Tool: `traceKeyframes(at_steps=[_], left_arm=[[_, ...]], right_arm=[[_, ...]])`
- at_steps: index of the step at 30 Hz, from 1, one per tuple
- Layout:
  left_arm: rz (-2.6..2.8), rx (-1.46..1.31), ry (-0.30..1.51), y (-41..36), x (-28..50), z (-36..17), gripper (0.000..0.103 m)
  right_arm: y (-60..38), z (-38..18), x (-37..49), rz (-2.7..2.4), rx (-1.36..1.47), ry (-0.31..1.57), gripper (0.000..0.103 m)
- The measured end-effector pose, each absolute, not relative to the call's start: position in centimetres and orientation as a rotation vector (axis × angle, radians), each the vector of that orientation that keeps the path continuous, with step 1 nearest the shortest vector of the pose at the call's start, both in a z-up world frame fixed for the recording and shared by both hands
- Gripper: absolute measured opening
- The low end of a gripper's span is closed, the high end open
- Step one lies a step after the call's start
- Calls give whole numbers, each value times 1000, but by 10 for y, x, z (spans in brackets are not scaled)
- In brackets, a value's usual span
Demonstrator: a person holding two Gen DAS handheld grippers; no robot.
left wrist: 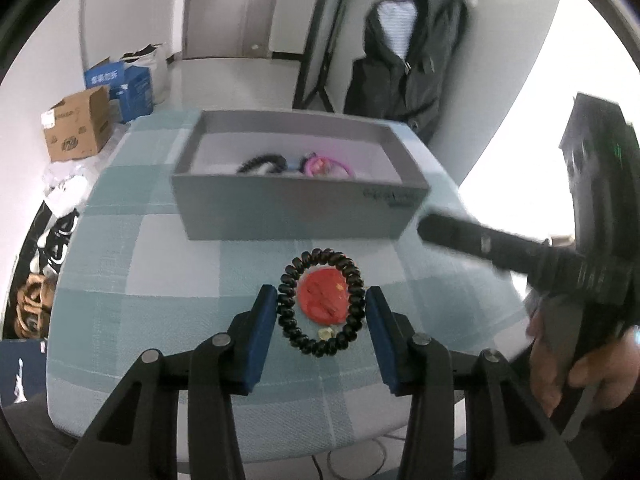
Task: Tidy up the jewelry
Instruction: 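Grasp the second black bead bracelet with the left gripper, then grasp a small cream flower charm with the right gripper while the left gripper holds the bracelet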
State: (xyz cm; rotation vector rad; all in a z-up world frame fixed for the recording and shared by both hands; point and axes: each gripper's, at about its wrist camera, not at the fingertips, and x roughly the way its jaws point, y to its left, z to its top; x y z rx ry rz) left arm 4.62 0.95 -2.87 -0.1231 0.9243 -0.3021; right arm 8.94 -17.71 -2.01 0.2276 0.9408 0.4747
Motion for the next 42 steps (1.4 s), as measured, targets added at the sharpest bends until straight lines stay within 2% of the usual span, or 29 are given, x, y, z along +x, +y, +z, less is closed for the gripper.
traceKeyframes(at_steps=[5,10,14,19,20,22,26,30,42], left_arm=[[-253,-251,883,40,48,-19,40],[-207,-345,890,62,56,-24,40],[-200,-428,900,73,63,-28,40],[-204,-438,901,75,62,-27,40],[-205,-436,899,76,62,-27,40],[-209,-428,895,77,61,-26,40],[-216,-430,899,79,61,-27,40],[-219,-437,901,81,62,-28,40],[-224,-431,876,80,59,-22,40]], right_arm=[[-157,-21,76,532,124,939,93],[-142,-27,70,570,34,958,67],[-134,-31,69,598,-3,976,58],[-118,-39,62,619,-98,995,40],[-115,-40,61,616,-122,996,38],[-110,-42,58,599,-183,989,28],[-104,-43,54,585,-254,974,24],[-103,-44,53,581,-281,970,12],[-122,-28,63,585,-135,937,12]])
